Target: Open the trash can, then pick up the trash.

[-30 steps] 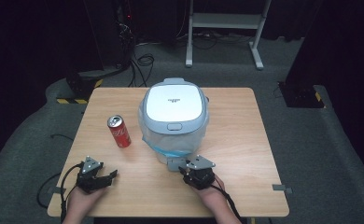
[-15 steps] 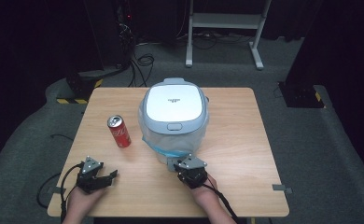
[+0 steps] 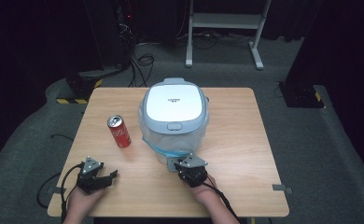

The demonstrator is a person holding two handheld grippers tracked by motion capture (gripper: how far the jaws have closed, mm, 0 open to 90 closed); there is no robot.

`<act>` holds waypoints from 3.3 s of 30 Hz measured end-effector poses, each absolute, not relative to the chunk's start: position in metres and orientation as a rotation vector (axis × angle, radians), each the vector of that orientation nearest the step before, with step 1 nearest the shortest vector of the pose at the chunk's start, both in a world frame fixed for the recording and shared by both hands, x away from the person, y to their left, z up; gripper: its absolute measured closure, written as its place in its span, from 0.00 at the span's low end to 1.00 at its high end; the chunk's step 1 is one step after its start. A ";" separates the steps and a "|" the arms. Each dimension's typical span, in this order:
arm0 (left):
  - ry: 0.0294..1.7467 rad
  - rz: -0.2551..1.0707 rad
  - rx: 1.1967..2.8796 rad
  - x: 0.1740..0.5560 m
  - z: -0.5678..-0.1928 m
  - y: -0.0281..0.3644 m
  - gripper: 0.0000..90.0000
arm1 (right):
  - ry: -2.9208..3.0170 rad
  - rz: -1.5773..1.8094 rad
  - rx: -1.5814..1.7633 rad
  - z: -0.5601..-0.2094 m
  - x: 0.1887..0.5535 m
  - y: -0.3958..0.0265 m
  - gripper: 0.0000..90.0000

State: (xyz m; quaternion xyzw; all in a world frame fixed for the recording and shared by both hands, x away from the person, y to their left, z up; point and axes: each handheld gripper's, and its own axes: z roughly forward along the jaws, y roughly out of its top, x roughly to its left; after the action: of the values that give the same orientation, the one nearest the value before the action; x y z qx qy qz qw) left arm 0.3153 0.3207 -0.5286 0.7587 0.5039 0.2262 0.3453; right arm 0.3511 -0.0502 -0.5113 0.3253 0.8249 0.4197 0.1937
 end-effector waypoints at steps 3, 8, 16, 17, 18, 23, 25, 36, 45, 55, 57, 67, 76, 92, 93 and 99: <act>1.308 0.587 1.971 0.315 -0.529 0.321 0.32 | 2.321 1.184 0.917 -0.511 0.352 -0.051 0.84; 1.309 0.587 1.967 0.315 -0.529 0.321 0.32 | 2.333 1.188 0.921 -0.511 0.353 -0.052 0.84; 1.304 0.585 1.967 0.315 -0.529 0.320 0.32 | 2.341 1.175 0.918 -0.512 0.353 -0.051 0.84; 1.304 0.585 1.967 0.315 -0.529 0.320 0.32 | 2.345 1.174 0.922 -0.512 0.353 -0.051 0.83; 1.301 0.585 1.968 0.315 -0.529 0.321 0.32 | 2.353 1.175 0.923 -0.513 0.354 -0.051 0.79; 1.299 0.583 1.969 0.315 -0.529 0.320 0.32 | 2.373 1.133 0.904 -0.515 0.353 -0.048 0.78; 1.298 0.583 1.970 0.315 -0.529 0.321 0.32 | 2.380 1.126 0.912 -0.515 0.354 -0.048 0.78; 1.292 0.583 1.974 0.315 -0.529 0.320 0.32 | 2.434 1.099 0.955 -0.516 0.360 -0.047 0.77; 1.284 0.582 1.990 0.315 -0.528 0.321 0.32 | 2.426 1.100 0.951 -0.516 0.359 -0.047 0.77; 1.287 0.566 2.004 0.314 -0.527 0.321 0.32 | 2.420 1.098 0.941 -0.517 0.358 -0.046 0.77; 1.311 0.582 1.998 0.314 -0.523 0.322 0.32 | 2.423 1.100 0.940 -0.517 0.359 -0.046 0.77; 1.272 0.640 1.951 0.323 -0.493 0.317 0.31 | 2.427 1.100 0.936 -0.517 0.359 -0.047 0.77; 1.262 0.644 1.910 0.334 -0.479 0.315 0.25 | 2.421 1.102 0.942 -0.517 0.358 -0.046 0.77; 1.256 0.694 1.838 0.351 -0.459 0.306 0.17 | 2.424 1.106 0.938 -0.517 0.359 -0.047 0.77; 1.254 0.696 1.831 0.353 -0.458 0.304 0.17 | 2.424 1.106 0.937 -0.517 0.359 -0.047 0.77; 1.245 0.701 1.818 0.366 -0.452 0.298 0.17 | 2.422 1.108 0.937 -0.517 0.359 -0.047 0.77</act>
State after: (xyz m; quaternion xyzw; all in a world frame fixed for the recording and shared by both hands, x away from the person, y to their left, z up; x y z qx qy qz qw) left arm 0.3661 0.2985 -0.4515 0.7196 0.4928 0.2776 0.4028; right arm 0.3593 -0.0470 -0.5168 0.3278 0.8470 0.3874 0.1582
